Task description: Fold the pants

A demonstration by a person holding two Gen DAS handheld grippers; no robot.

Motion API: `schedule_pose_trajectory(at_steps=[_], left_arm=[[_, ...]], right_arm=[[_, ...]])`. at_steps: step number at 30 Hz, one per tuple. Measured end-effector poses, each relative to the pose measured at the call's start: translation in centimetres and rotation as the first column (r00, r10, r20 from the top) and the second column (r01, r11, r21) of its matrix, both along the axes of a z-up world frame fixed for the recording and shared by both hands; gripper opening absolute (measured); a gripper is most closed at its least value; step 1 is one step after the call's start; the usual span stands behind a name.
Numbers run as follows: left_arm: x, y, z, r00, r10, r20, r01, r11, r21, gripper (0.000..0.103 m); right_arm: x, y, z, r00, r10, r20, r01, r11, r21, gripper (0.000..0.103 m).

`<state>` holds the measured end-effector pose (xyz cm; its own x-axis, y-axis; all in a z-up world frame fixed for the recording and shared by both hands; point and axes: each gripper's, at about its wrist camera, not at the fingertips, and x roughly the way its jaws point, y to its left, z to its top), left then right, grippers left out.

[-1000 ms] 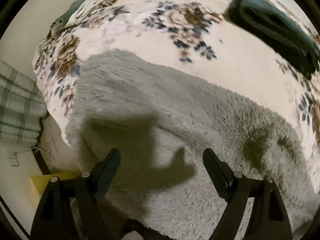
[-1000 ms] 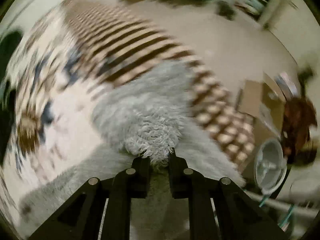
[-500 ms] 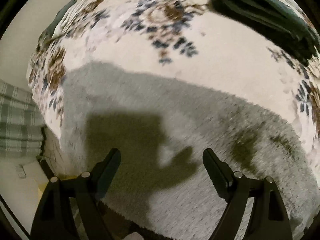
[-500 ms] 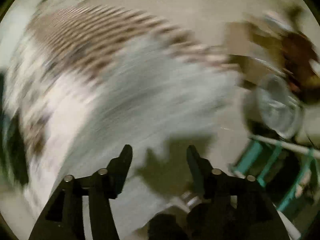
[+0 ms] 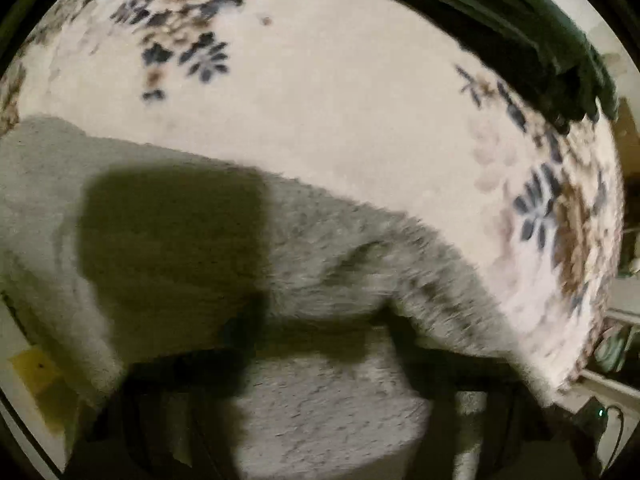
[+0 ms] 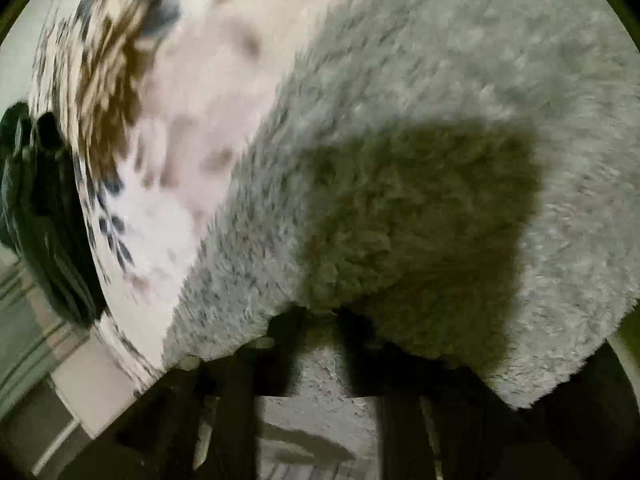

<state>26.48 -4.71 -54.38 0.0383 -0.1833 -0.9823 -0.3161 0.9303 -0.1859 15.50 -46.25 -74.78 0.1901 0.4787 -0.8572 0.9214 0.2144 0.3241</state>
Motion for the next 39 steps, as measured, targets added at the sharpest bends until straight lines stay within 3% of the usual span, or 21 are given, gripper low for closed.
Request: schedule_pose_trajectory(at_steps=[3,7,10,13,14,16,17,18,20,23,25,26,27,28,31,36,39], left_arm=[[1.1,0.1,0.3,0.999,-0.001,0.041,0.001,1.0,-0.009,0.017],[3.0,-0.3,0.4,0.998,-0.008,0.062,0.009,1.0,-0.004,0.017],[4.3,-0.9,-0.3,0.998,-0.048,0.037,0.048,0.999,0.003,0.017],[3.9,0.0,1.0,0.997,-0.063,0.035,0.063,0.998,-0.016,0.018],[3.4,0.3,1.5,0.998,-0.059,0.03,0.06,0.998,-0.017,0.018],[1.6,1.4,2.7,1.0,-0.014,0.019,0.015,0.999,-0.046,0.03],[1.0,1.8,3.0,1.0,0.0,0.013,0.0,0.999,-0.054,0.032],[0.1,2.1,3.3,1.0,0.02,0.006,-0.02,0.998,-0.059,0.037],[-0.8,1.4,3.2,0.998,0.055,-0.021,-0.057,0.997,-0.055,0.047],[-0.9,-0.7,0.8,0.993,0.064,-0.103,-0.072,0.994,-0.077,0.048],[-0.8,-1.6,-0.3,0.992,0.048,-0.116,-0.056,0.996,-0.069,0.047],[-0.4,-2.1,-1.0,0.993,0.041,-0.111,-0.048,0.996,-0.069,0.045],[-0.3,-2.3,-1.2,0.994,0.04,-0.097,-0.046,0.997,-0.064,0.033],[-0.1,-2.4,-1.3,0.996,0.04,-0.083,-0.043,0.998,-0.04,0.022],[0.3,-1.9,-0.3,0.998,0.053,-0.03,-0.054,0.998,-0.042,0.01],[0.8,-1.0,2.0,0.998,0.045,0.032,-0.043,0.998,-0.055,0.009],[1.6,-0.5,1.9,0.998,0.055,0.03,-0.054,0.997,-0.057,0.009]], right_arm=[[0.1,-0.4,2.3,0.999,0.01,0.044,-0.009,0.999,-0.038,0.008],[1.1,-1.1,4.2,0.997,0.024,0.078,-0.017,0.996,-0.087,0.0],[3.6,-3.5,4.7,0.993,0.036,0.111,-0.017,0.985,-0.17,0.0],[4.6,-5.9,3.5,0.992,0.081,0.094,-0.074,0.994,-0.081,0.001],[4.3,-6.1,3.9,0.988,0.12,0.101,-0.111,0.99,-0.083,0.005],[3.6,-6.0,4.5,0.979,0.183,0.086,-0.174,0.979,-0.103,0.03],[3.1,-5.4,4.6,0.98,0.186,0.075,-0.179,0.979,-0.094,0.054],[2.2,-5.0,4.4,0.983,0.174,0.066,-0.169,0.983,-0.068,0.059],[0.9,-4.1,3.5,0.987,0.15,0.053,-0.15,0.989,-0.021,0.06],[-0.3,-3.1,1.1,0.995,0.099,0.008,-0.099,0.994,0.043,0.06],[-0.6,-2.9,-0.1,0.999,0.048,-0.012,-0.047,0.997,0.066,0.06],[-0.8,-2.9,-0.4,0.999,0.032,-0.019,-0.031,0.997,0.065,0.057],[-1.1,-3.0,-0.6,1.0,0.005,-0.021,-0.003,0.998,0.057,0.031],[-1.4,-3.1,-0.6,0.999,-0.02,-0.025,0.021,0.999,0.036,0.013],[-1.6,-3.2,0.0,0.999,-0.027,-0.028,0.027,1.0,-0.004,0.009],[-1.0,-3.6,2.4,1.0,-0.015,0.022,0.016,0.998,-0.058,0.008],[-0.5,-4.2,3.1,0.999,-0.014,0.047,0.017,0.998,-0.066,0.008]])
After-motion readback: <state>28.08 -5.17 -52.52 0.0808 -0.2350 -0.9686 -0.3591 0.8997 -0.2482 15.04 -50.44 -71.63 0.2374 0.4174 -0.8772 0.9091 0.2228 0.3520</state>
